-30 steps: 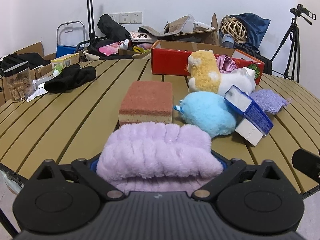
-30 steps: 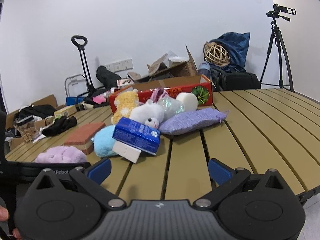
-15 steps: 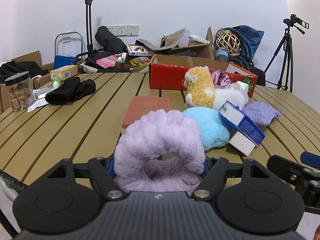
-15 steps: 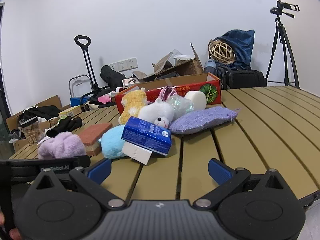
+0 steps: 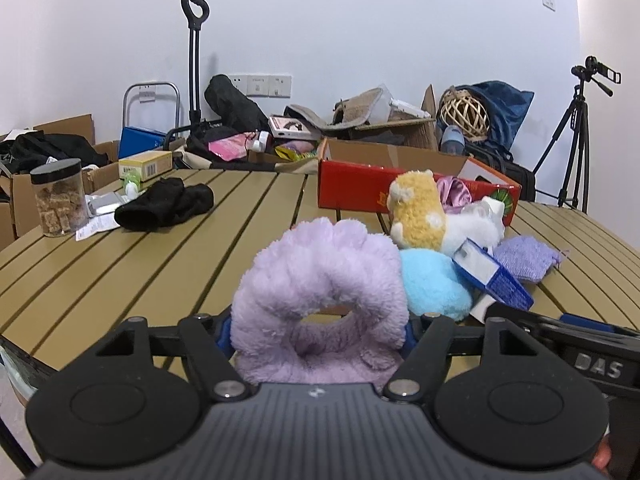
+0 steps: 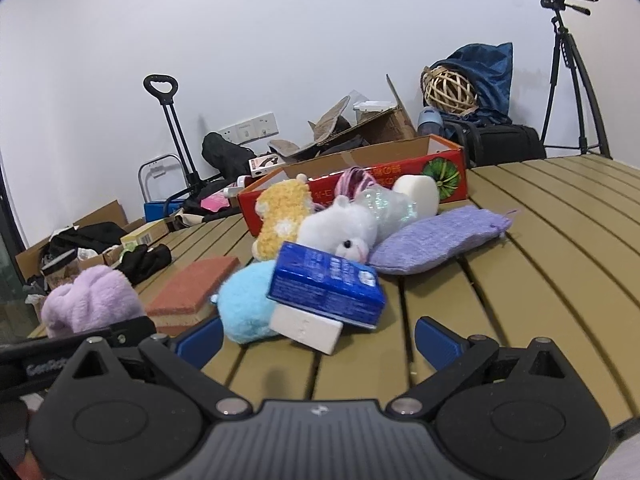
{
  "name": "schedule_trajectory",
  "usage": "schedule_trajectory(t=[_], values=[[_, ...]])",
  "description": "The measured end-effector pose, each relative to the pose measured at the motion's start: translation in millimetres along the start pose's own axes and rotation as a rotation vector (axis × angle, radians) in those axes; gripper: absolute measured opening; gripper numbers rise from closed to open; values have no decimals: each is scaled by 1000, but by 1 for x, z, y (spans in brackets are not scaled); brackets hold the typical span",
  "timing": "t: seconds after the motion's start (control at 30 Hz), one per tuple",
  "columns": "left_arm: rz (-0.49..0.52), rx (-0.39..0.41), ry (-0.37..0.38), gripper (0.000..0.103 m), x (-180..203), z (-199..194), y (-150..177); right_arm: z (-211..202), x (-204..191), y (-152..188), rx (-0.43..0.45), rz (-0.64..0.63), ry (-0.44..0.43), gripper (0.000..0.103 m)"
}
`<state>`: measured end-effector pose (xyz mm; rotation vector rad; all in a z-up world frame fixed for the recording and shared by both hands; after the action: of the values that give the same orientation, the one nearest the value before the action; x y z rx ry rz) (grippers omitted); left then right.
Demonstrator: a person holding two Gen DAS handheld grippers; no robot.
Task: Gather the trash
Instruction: 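Lift the headband with the left tool while the right tool approaches the white soap bar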
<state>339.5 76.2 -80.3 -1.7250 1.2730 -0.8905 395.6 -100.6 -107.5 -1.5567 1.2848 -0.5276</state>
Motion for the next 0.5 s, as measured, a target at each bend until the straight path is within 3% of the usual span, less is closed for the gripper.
schedule_trajectory(t=[0.13,0.2,0.5], values=[[-2,13,-2,72,-4,-3,-2,8,-7,0,-8,16,-6,92],[1,18,-5,72,-6,-4,-2,12,-8,1,-11,27,-3,84],[-15,16,-1,72,-13,-7,-1,28,-4,-1,-23,108,5,64]])
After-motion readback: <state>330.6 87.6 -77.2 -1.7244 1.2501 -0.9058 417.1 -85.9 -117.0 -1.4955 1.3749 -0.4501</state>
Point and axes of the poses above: each gripper's, at about its wrist camera, not at the fingertips, and z roughly the way its jaws point, x to its right, y to its underside, the point moved 7 cm from there along z, roughly the way its jaws point, and after that the axes turned 2 degrees about -z, right-handed, at the moved point
